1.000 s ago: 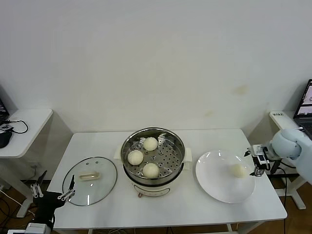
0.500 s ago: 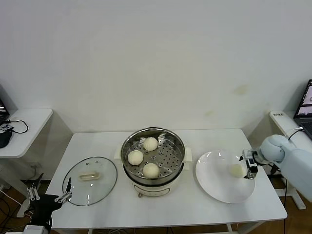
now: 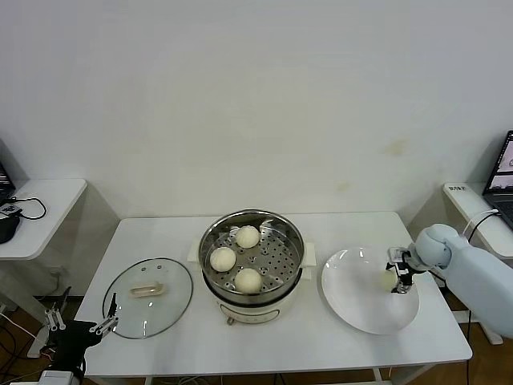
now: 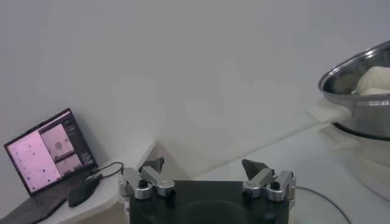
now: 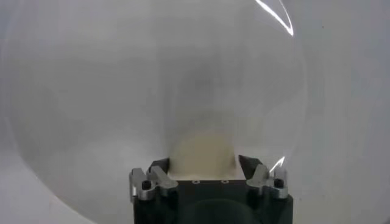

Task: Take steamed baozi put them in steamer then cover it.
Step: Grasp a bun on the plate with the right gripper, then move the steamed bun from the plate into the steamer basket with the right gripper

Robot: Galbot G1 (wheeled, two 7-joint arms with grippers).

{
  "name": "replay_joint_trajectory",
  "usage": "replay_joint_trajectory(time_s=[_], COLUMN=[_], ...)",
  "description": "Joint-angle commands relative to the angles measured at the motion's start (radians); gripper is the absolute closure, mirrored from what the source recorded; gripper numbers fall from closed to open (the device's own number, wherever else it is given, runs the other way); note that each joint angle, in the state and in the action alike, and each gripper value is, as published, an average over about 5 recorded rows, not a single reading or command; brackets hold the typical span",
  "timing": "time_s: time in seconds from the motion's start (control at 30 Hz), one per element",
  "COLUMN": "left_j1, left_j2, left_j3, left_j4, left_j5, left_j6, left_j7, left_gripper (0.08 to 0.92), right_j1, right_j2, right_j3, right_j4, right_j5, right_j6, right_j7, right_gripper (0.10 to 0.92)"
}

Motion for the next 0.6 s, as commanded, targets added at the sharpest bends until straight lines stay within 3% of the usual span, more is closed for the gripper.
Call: replay_joint_trajectory(time_s=[0.03, 0.33, 0.6], left_j1=[0.000, 0.000, -0.009], left_j2=[0.000, 0.000, 0.001], left_j3=[0.002, 0.004, 0.021], left_j4=[0.001, -0.003, -0.013], left_j5=[0.000, -0.001, 0.001], left_j6=[-0.001, -0.002, -0.002], left_j7=[-0.001, -0.002, -0.002], left_gripper=[0.177, 0.177, 0.177], right_j1=[0.004, 0.089, 0.351], right_j2=[0.011, -0.086, -0.204], right_j3=[-0.001, -0.047, -0.217], right_j4=[-0.008, 0.098, 0.293], right_j5=[-0.011, 0.052, 0.223], right_j6=[0.000, -0.024, -0.089], right_j7=[-0.014, -0.035, -0.052], right_gripper=[0.351, 0.402, 0.406])
